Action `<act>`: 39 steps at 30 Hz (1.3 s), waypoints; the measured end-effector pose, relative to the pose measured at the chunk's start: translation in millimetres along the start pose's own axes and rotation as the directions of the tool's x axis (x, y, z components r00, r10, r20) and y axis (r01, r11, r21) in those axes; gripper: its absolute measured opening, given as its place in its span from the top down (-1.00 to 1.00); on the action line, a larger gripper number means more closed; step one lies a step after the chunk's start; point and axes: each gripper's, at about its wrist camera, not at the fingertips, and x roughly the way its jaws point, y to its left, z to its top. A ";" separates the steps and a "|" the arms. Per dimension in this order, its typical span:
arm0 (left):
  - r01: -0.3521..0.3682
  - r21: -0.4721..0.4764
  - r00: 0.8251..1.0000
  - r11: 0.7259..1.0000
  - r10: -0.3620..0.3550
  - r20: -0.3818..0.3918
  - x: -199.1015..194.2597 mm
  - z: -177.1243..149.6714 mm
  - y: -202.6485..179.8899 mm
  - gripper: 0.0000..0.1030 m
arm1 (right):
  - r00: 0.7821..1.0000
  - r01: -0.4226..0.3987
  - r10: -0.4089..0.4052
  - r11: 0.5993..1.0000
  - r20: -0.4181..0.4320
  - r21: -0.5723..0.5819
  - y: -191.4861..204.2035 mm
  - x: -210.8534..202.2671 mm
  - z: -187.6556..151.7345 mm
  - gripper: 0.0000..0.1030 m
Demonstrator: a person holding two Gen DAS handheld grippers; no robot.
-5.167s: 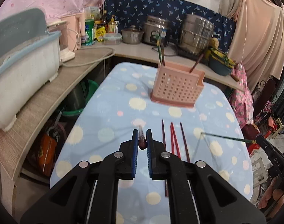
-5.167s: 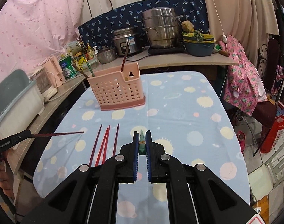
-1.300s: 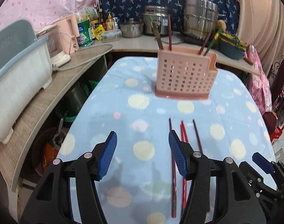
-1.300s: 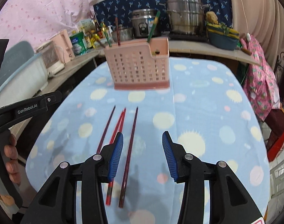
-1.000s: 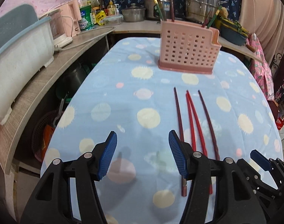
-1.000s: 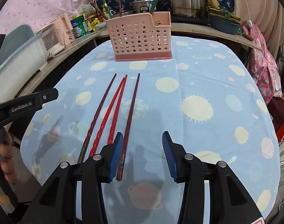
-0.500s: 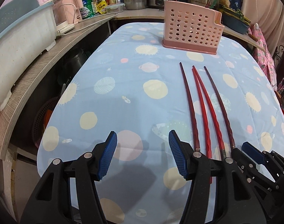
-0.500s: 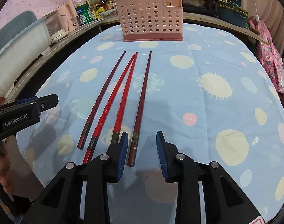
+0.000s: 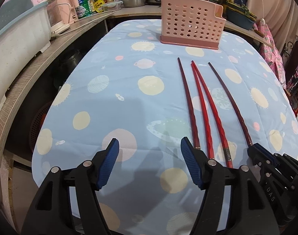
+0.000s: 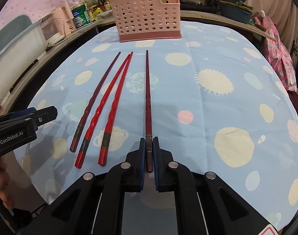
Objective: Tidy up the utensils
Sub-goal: 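Grasp a dark red chopstick with the right tool while the left tool grasps another, then lift both dark red chopsticks and carry them over the pink basket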
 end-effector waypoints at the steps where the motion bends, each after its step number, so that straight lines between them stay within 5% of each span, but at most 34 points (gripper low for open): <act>1: 0.006 0.005 1.000 1.000 -0.006 -0.002 0.4 -0.9 -2.2 -0.21 | 1.000 0.003 -0.003 1.000 0.001 0.011 -3.5 -1.4 -1.1 0.87; 26: 0.050 0.049 0.996 0.998 -0.046 -0.074 23.3 -16.0 -30.0 -0.20 | 1.000 0.009 -0.009 1.000 0.004 0.030 -12.1 -5.6 -6.9 0.86; 39: 0.075 0.038 0.995 0.996 -0.072 -0.076 18.9 -15.4 -23.3 0.84 | 1.000 0.011 -0.011 1.000 0.004 0.027 -11.3 -5.8 -7.1 0.86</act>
